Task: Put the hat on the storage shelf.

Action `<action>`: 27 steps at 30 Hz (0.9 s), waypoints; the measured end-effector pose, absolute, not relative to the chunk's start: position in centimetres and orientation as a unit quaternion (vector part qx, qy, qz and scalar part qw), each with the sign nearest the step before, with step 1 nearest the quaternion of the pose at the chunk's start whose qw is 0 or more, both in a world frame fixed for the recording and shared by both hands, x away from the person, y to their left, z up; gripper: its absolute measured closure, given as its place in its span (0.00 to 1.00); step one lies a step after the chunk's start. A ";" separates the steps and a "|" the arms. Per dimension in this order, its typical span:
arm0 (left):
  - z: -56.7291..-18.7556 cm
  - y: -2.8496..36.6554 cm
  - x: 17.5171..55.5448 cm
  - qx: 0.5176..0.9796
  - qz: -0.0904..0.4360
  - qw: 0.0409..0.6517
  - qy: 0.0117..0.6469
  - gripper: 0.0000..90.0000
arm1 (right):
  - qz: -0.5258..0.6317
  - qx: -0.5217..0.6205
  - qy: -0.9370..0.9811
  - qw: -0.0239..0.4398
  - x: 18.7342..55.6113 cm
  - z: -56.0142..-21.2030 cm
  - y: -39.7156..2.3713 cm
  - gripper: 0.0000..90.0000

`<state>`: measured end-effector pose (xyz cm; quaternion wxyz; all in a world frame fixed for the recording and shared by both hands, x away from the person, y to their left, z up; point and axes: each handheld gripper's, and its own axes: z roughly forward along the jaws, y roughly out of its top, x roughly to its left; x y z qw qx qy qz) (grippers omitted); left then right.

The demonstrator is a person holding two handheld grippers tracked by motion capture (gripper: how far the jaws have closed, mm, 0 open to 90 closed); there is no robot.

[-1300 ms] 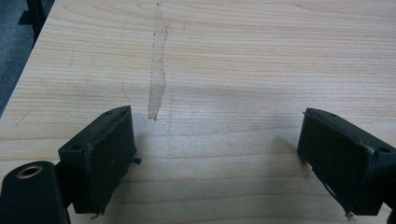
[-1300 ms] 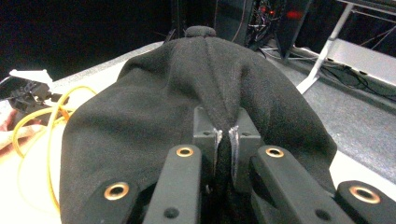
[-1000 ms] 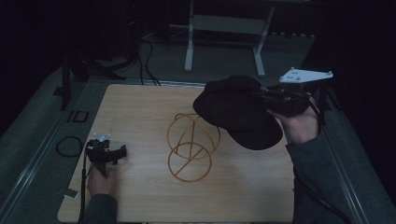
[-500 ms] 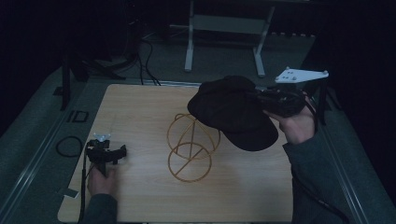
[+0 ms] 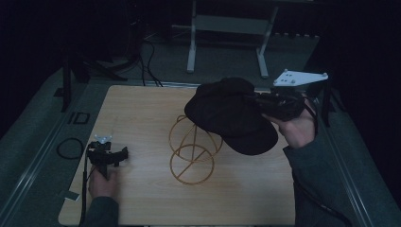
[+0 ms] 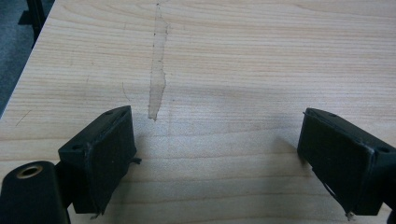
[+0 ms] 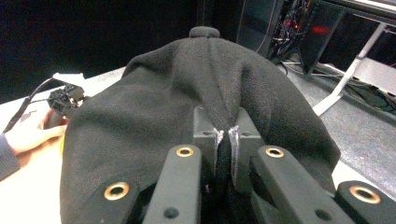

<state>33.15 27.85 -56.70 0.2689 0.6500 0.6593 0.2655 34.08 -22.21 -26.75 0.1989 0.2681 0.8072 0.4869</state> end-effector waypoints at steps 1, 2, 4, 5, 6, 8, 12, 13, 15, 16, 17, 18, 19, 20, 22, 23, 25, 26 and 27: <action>-56.7 27.9 33.1 0.650 0.265 0.269 0.659 0.12 | 0.487 0.268 0.807 0.200 34.0 -26.7 -22.2 0.93; -56.7 27.9 33.1 0.650 0.265 0.269 0.659 0.12 | 0.487 0.268 0.807 0.200 34.0 -26.7 -22.2 0.93; -56.7 27.9 33.1 0.650 0.265 0.269 0.659 0.12 | 0.488 0.267 0.807 0.201 34.0 -26.7 -22.2 0.93; -56.7 27.8 33.1 0.650 0.265 0.269 0.659 0.12 | 0.488 0.267 0.806 0.201 34.0 -26.7 -22.2 0.93; -56.7 27.9 33.1 0.650 0.265 0.269 0.659 0.12 | 0.492 0.265 0.805 0.201 33.8 -26.5 -22.2 0.93; -56.7 27.9 33.1 0.650 0.265 0.269 0.659 0.12 | 0.495 0.262 0.804 0.202 33.7 -26.3 -22.1 0.93; -56.7 27.8 33.1 0.650 0.265 0.269 0.659 0.12 | 0.497 0.257 0.804 0.201 33.5 -26.0 -21.9 0.93; -56.7 27.9 33.1 0.650 0.265 0.269 0.659 0.12 | 0.497 0.256 0.805 0.199 33.4 -26.0 -21.8 0.93; -56.7 27.9 33.1 0.650 0.265 0.269 0.659 0.12 | 0.497 0.252 0.806 0.198 33.2 -25.9 -21.6 0.93; -56.7 27.9 33.1 0.650 0.265 0.269 0.659 0.12 | 0.497 0.252 0.806 0.198 33.2 -25.9 -21.6 0.93; -56.7 27.9 33.1 0.650 0.265 0.269 0.659 0.12 | 0.498 0.247 0.808 0.196 33.1 -25.9 -21.4 0.93; -56.7 27.9 33.1 0.650 0.265 0.269 0.659 0.12 | 0.499 0.245 0.809 0.194 33.0 -25.9 -21.2 0.93; -56.7 27.8 33.1 0.650 0.265 0.269 0.659 0.12 | 0.499 0.242 0.809 0.193 33.0 -25.9 -21.1 0.93; -56.7 27.8 33.1 0.650 0.265 0.269 0.659 0.12 | 0.499 0.240 0.810 0.193 32.9 -25.9 -20.9 0.93; -56.7 27.9 33.1 0.650 0.265 0.269 0.659 0.12 | 0.499 0.238 0.811 0.192 32.9 -26.0 -20.6 0.93; -56.7 27.8 33.1 0.650 0.265 0.269 0.659 0.12 | 0.499 0.236 0.812 0.190 32.9 -26.0 -20.4 0.93; -56.7 27.8 33.1 0.650 0.265 0.269 0.659 0.12 | 0.499 0.235 0.813 0.186 33.0 -26.2 -20.1 0.93; -56.7 27.9 33.1 0.650 0.265 0.269 0.659 0.12 | 0.499 0.233 0.814 0.185 33.1 -26.3 -19.9 0.93; -56.7 27.8 33.1 0.650 0.265 0.269 0.659 0.12 | 0.499 0.233 0.815 0.182 33.1 -26.4 -19.7 0.93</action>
